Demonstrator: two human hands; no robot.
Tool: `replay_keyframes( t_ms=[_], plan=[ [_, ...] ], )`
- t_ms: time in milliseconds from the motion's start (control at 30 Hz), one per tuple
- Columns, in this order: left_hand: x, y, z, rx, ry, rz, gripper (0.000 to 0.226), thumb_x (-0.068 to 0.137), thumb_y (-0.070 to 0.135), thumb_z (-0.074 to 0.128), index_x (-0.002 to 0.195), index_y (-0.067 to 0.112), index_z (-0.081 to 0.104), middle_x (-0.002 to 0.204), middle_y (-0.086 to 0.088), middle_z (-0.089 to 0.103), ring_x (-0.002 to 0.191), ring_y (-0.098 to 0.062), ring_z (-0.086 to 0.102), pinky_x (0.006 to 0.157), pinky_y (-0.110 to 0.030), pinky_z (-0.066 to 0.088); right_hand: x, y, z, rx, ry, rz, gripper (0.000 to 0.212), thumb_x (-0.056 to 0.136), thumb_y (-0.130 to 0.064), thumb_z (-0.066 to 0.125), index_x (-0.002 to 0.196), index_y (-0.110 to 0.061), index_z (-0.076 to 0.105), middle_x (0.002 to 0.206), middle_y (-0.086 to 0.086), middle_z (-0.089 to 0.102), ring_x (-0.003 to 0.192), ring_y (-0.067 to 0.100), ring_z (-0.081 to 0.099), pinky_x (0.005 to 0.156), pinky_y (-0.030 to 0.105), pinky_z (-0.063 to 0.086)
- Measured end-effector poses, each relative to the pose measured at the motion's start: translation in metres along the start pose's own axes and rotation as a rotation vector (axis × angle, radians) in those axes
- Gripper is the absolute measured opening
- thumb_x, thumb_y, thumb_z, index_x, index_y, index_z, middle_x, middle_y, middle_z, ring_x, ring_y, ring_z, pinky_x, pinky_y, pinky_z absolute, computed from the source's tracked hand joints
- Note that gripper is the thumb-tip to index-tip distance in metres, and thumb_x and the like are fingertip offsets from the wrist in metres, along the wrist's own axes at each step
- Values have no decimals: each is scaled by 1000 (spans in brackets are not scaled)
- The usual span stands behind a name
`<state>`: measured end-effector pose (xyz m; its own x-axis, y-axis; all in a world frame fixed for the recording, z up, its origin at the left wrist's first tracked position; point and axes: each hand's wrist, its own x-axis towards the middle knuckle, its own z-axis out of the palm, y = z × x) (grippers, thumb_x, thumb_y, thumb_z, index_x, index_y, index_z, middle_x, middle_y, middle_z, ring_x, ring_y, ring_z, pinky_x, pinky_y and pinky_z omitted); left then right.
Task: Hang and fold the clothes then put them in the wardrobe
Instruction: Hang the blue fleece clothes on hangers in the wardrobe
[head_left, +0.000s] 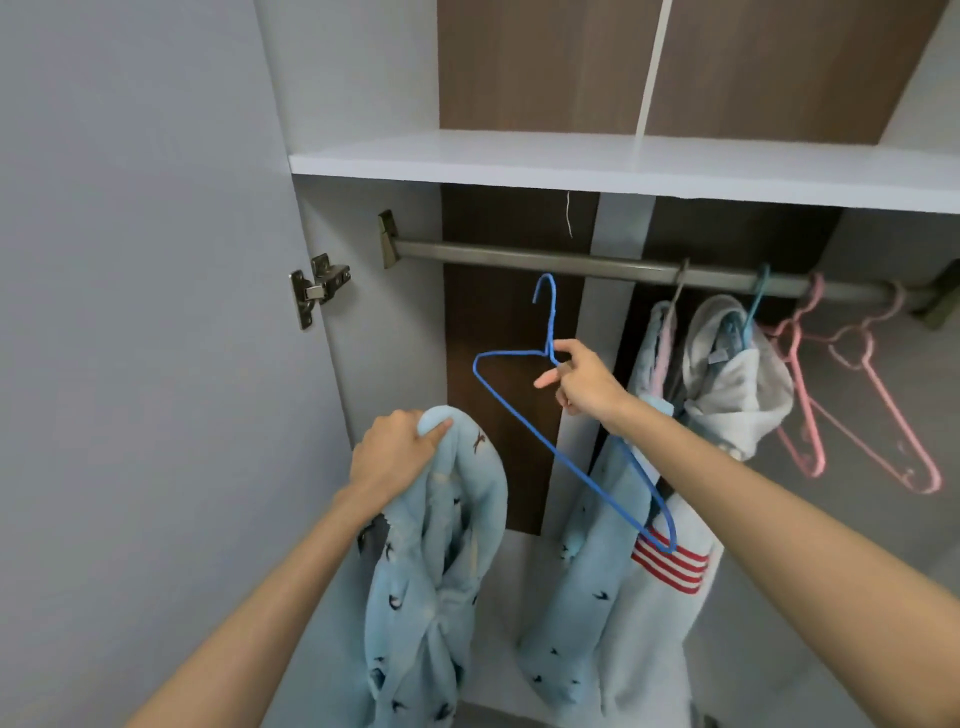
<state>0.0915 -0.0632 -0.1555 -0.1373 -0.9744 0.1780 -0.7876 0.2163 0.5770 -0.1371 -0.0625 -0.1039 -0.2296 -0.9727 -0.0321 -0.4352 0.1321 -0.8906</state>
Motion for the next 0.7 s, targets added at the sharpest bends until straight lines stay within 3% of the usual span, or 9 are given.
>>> replay_keyframes(
  t_ms=[233,367,433,500,600,700],
  plan=[
    [-46,8,26,-53,-45,-85,37,94,46,48,89,13,64,94,-13,66,95,-35,60,80,-38,49,-107,24,-55,-57,-18,-14,35,90,8,33,115,-16,37,91,7,50,65,11,41,51,22,36],
    [-77,17,35,-91,-41,-117,37,95,44,48,97,12,66,98,-13,67,90,-31,59,76,-35,47,-167,39,-75,-139,79,-59,20,95,-14,42,109,-13,55,75,-1,49,60,11,44,53,23,33],
    [-93,24,37,-109,-38,-127,36,95,44,48,94,12,66,95,-11,67,87,-29,59,72,-32,44,-193,45,-82,-183,140,-80,23,95,-26,48,98,-9,64,82,5,62,76,21,57,66,31,43],
    [-107,30,40,-115,-41,-139,37,94,45,49,100,12,67,98,-13,67,95,-33,60,76,-33,45,-215,51,-90,-254,184,-83,28,96,-30,48,90,-8,66,83,9,64,83,28,58,73,33,45],
    [-124,38,42,-97,-31,-173,40,93,47,49,111,15,66,110,-16,65,107,-36,57,86,-38,45,-241,55,-99,-371,144,-59,32,94,-27,49,88,2,62,67,12,53,65,25,48,61,33,39],
    [-134,43,43,-84,-39,-212,43,93,49,49,113,15,65,114,-17,64,109,-37,56,89,-40,46,-260,53,-102,-448,21,-66,32,87,-25,59,63,-2,58,59,4,51,59,17,45,63,31,40]
  ],
)
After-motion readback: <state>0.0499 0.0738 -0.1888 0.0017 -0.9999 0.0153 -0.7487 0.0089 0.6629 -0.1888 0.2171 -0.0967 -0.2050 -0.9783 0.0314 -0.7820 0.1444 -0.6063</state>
